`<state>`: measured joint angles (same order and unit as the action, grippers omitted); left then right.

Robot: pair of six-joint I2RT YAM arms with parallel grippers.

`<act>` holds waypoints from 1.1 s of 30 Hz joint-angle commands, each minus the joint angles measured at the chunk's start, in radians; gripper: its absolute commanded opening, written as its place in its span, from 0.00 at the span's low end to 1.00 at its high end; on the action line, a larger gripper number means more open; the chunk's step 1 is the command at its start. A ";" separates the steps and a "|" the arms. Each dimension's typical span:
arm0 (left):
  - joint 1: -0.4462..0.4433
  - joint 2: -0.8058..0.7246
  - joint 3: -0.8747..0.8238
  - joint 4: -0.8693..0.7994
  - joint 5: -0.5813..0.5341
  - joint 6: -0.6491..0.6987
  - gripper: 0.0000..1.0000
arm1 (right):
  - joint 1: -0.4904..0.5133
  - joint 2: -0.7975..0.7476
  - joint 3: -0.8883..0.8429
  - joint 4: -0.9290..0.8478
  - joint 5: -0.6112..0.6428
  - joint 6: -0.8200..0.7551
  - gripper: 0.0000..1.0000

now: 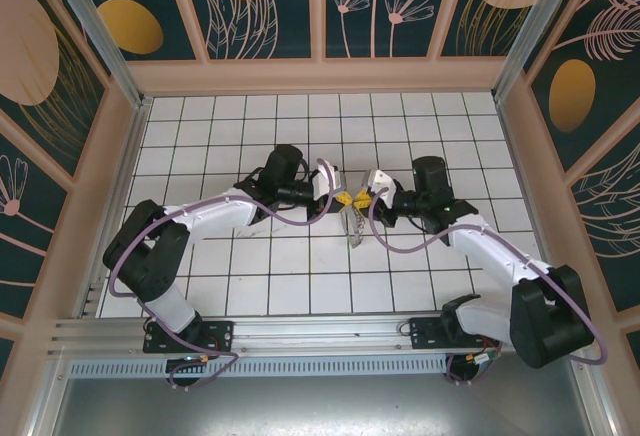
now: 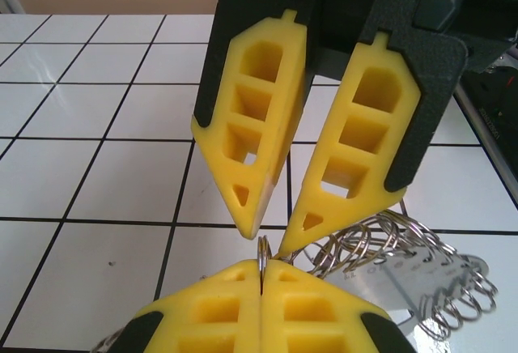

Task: Put the keys on the keyring

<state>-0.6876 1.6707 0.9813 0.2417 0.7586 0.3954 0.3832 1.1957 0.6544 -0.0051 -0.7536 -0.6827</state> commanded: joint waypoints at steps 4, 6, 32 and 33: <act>-0.003 -0.038 0.000 0.019 0.022 0.013 0.00 | 0.001 0.027 0.033 0.021 -0.041 -0.021 0.08; -0.004 -0.039 0.000 0.019 0.022 0.014 0.00 | 0.000 0.028 0.029 0.029 -0.036 -0.016 0.07; -0.004 0.007 0.085 -0.252 -0.069 0.148 0.15 | 0.011 0.013 0.056 0.001 0.010 0.011 0.00; -0.005 0.009 0.090 -0.252 -0.071 0.148 0.15 | 0.014 0.013 0.058 -0.003 0.015 0.009 0.00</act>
<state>-0.6872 1.6707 1.0332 0.0731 0.7010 0.4908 0.3878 1.2335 0.6674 -0.0124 -0.7349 -0.6743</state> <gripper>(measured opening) 0.154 0.047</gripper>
